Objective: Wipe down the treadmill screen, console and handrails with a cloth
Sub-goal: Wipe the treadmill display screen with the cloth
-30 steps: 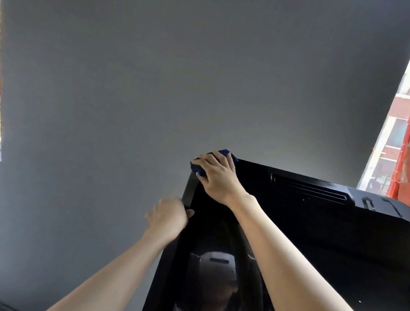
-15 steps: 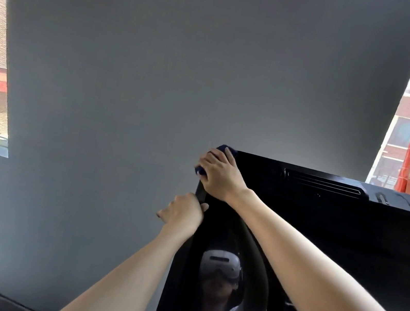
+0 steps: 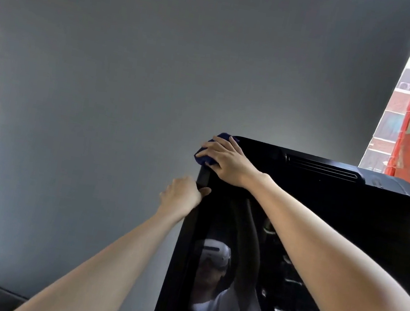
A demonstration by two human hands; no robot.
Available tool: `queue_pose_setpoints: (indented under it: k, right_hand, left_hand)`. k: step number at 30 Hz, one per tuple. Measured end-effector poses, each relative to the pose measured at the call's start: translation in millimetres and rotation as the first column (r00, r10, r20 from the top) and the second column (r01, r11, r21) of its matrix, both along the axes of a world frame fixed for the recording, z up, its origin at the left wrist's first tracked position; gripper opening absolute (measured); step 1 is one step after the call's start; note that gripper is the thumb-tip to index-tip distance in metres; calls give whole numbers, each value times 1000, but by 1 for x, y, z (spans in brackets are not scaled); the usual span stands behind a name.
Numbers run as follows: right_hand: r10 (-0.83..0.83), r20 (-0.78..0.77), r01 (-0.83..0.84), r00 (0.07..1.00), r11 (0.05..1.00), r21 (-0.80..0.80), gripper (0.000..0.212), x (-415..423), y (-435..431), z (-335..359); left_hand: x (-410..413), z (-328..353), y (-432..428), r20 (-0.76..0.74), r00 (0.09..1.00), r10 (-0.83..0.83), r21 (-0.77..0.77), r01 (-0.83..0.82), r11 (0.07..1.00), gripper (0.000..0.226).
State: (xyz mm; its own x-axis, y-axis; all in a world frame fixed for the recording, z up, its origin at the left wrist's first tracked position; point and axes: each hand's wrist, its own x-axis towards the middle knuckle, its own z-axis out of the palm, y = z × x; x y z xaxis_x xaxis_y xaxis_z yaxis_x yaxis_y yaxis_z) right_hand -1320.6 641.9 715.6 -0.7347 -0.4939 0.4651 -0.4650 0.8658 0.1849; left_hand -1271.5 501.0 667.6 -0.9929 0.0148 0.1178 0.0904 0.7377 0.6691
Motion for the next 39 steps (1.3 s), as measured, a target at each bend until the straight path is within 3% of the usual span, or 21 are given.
queue_pose_setpoints:
  k: [4, 9, 12, 14, 17, 18, 22, 24, 27, 30, 33, 39]
  right_hand:
    - [-97, -33, 95, 995, 994, -53, 33, -1, -17, -6]
    - [109, -30, -102, 994, 976, 190, 34, 26, -11, -35]
    - [132, -99, -107, 986, 968, 228, 37, 24, -2, -32]
    - [52, -164, -35, 985, 994, 105, 37, 17, -10, -27]
    - [-41, -193, 2, 980, 979, -201, 32, 19, -27, -41]
    - [6, -181, -45, 983, 977, -210, 32, 24, -27, -52]
    - [237, -5, -237, 972, 971, 11, 50, 50, -1, -77]
    - [241, -3, -241, 971, 970, 6, 55, 41, 12, -64]
    - [86, -110, -107, 990, 973, -204, 57, 22, 21, -39]
    - [-130, -213, 35, 968, 915, -403, 55, 15, 9, -38]
    - [-206, -261, 38, 943, 847, -531, 61, 20, -22, -66]
    - [-39, -254, -36, 966, 959, -281, 59, 49, -3, -99]
  left_hand:
    - [6, -17, -8, 34, 995, -95, 24, 94, 995, 38]
    - [10, -38, -13, 129, 991, -35, 33, 31, 999, 45]
    - [15, -41, -12, 119, 993, -6, 14, 5, 1000, 45]
    - [20, -40, -11, 91, 996, 3, -16, -1, 1000, 43]
    - [24, -42, -10, 62, 998, 5, -25, -3, 1000, 42]
    - [25, -42, -10, 61, 998, 7, -27, -5, 1000, 41]
    - [24, -37, -8, 50, 999, -1, -75, 5, 997, 40]
    - [25, -35, -7, 45, 999, -16, -91, 20, 996, 35]
    - [28, -34, -7, 51, 998, -27, -106, 32, 994, 31]
    - [29, -34, -8, 61, 998, -18, -94, 23, 995, 33]
    - [27, -34, -6, 77, 997, -3, -97, 11, 995, 34]
    - [25, -32, -5, 72, 997, -1, -144, 11, 989, 35]
